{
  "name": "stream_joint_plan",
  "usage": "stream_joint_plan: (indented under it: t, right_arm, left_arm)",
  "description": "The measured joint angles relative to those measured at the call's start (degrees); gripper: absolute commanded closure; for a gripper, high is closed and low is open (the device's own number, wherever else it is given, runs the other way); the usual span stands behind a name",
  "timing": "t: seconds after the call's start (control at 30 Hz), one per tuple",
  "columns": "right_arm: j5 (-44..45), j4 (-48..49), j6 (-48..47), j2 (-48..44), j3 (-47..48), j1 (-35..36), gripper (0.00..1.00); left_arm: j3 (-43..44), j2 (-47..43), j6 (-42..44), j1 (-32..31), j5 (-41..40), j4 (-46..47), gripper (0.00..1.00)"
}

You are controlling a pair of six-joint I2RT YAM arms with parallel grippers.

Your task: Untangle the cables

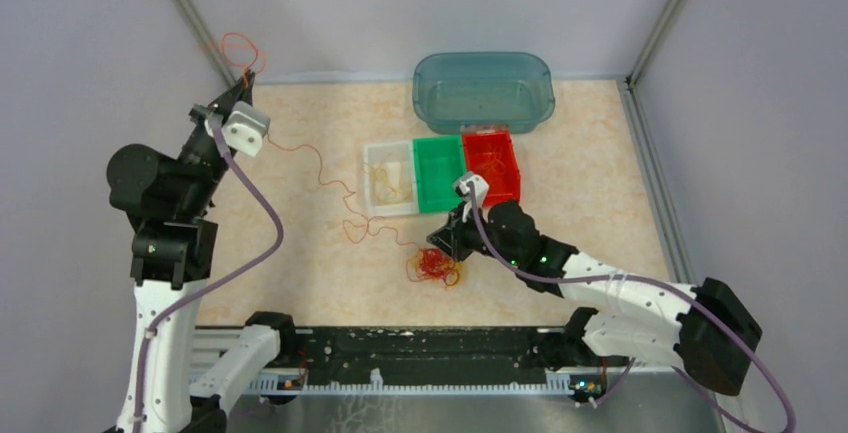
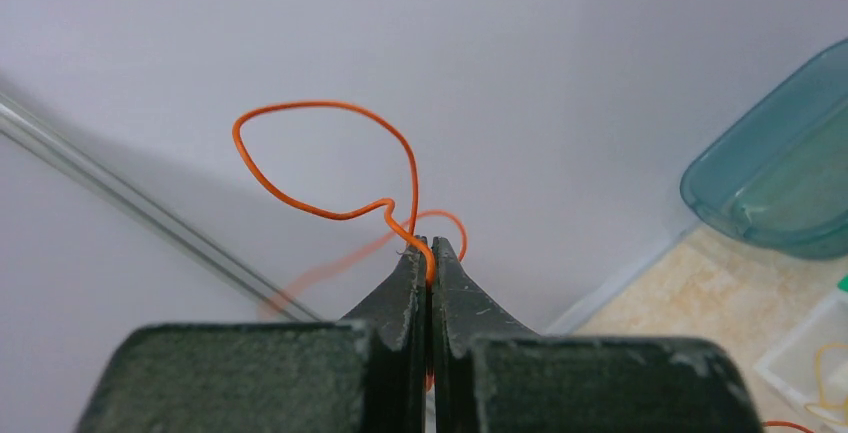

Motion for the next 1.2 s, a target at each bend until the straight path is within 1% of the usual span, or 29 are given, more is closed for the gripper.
stream_joint_plan:
  t: [0.03, 0.1, 0.23, 0.27, 0.37, 0.47, 0.6, 0.7, 0.77, 0.9, 0.97, 1.07, 1.2]
  right_arm:
    - [-0.02, 0.02, 0.24, 1.29, -0.11, 0.0, 0.7]
    - [-0.02, 0.5, 0.42, 4.13, -0.13, 0.0, 0.6]
    - [-0.07, -0.07, -1.66, 7.65, 1.49, 0.26, 0.32]
    - [-0.11, -0.26, -2.19, 8.09, 2.49, 0.28, 0.27]
    - [-0.5, 0.35, -4.24, 8.87, 6.8, 0.35, 0.22]
    - [-2.01, 3.96, -5.99, 12.09, 13.0, 0.74, 0.19]
    - [-3.96, 9.38, -7.34, 19.39, 18.99, 1.86, 0.19]
    - [-4.9, 12.09, -7.74, 26.21, 21.97, 2.86, 0.21]
    - [-5.18, 12.94, -7.8, 29.99, 22.91, 3.34, 0.24]
    - [-5.79, 14.82, -7.13, 34.99, 22.75, 4.02, 0.39]
    - [-5.84, 16.55, -6.25, 36.11, 21.99, 4.28, 0.43]
    - [-5.68, 19.69, -4.46, 36.92, 19.71, 4.52, 0.43]
    - [-4.31, 24.35, -2.49, 38.82, 15.23, 5.01, 0.39]
  left_arm:
    - [1.53, 0.42, -0.04, 0.0, 1.33, 0.13, 1.0]
    - [4.5, 1.18, -0.39, 0.0, 4.57, 0.5, 1.0]
    - [7.96, 1.97, -1.16, 0.0, 7.58, 1.14, 1.0]
    - [8.72, 2.25, -1.33, 0.0, 8.17, 1.4, 1.0]
    - [11.52, 3.28, -2.03, 0.0, 10.51, 1.9, 1.0]
    - [13.73, 4.04, -2.97, 0.0, 12.87, 2.49, 1.0]
    - [16.2, 4.79, -4.02, 0.0, 14.75, 3.32, 1.0]
    - [18.25, 5.53, -4.57, 0.0, 15.63, 3.89, 1.0]
    - [19.91, 6.14, -4.74, 0.0, 15.96, 3.98, 1.0]
    - [23.76, 7.45, -4.7, 0.0, 16.11, 4.52, 1.0]
    - [25.35, 7.87, -4.61, 0.0, 16.11, 5.01, 1.0]
    - [27.98, 8.72, -4.48, 0.0, 16.13, 5.88, 1.0]
    - [31.85, 10.75, -4.24, 0.0, 16.15, 8.26, 1.0]
